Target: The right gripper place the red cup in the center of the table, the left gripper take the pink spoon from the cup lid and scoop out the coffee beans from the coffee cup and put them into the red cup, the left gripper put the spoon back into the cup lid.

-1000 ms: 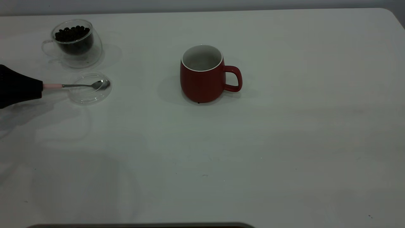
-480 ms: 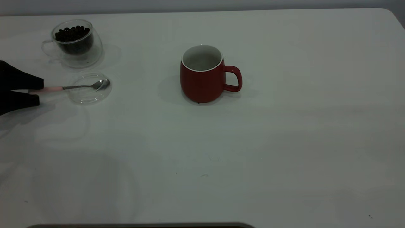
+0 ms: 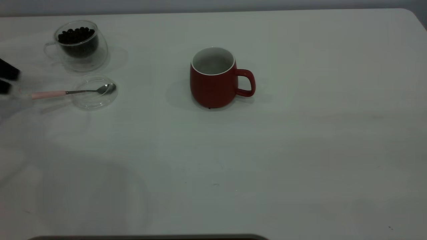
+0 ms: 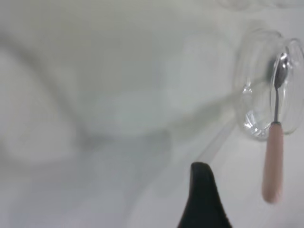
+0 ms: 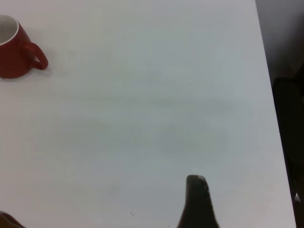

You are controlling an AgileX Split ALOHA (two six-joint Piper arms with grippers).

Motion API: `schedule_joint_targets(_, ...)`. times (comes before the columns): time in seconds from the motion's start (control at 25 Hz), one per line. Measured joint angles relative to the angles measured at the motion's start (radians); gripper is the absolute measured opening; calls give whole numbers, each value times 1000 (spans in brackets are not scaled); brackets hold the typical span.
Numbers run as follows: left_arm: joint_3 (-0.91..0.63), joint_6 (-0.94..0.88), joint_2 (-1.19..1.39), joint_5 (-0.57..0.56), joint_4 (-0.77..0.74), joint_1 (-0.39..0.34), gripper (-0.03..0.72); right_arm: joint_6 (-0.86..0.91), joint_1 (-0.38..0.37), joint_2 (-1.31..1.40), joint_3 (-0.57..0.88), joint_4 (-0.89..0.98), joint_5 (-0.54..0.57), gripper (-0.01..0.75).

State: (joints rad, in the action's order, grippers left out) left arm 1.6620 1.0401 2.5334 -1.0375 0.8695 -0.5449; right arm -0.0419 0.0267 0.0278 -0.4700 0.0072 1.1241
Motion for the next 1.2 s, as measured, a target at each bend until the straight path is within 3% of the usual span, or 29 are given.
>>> schedule_joint_targets(0.16, 179, -214, -42, -83, -120, 55, 586, 0, 0, 0, 0, 0, 0, 590)
schedule_joint_targets(0.48, 461, -653, -89, -133, -533, 369, 586, -1, 0, 0, 0, 0, 0, 590)
schedule_joint_targets(0.64, 513, -847, -134, -133, -697, 497, 586, 0, 0, 0, 0, 0, 0, 590)
schedule_joint_targets(0.96, 442, -930, -326, -133, -805, 688, 586, 0, 0, 0, 0, 0, 0, 590)
schedule_joint_targets(1.2, 72, -1000, -616, -133, -812, 710, 586, -1, 0, 0, 0, 0, 0, 590)
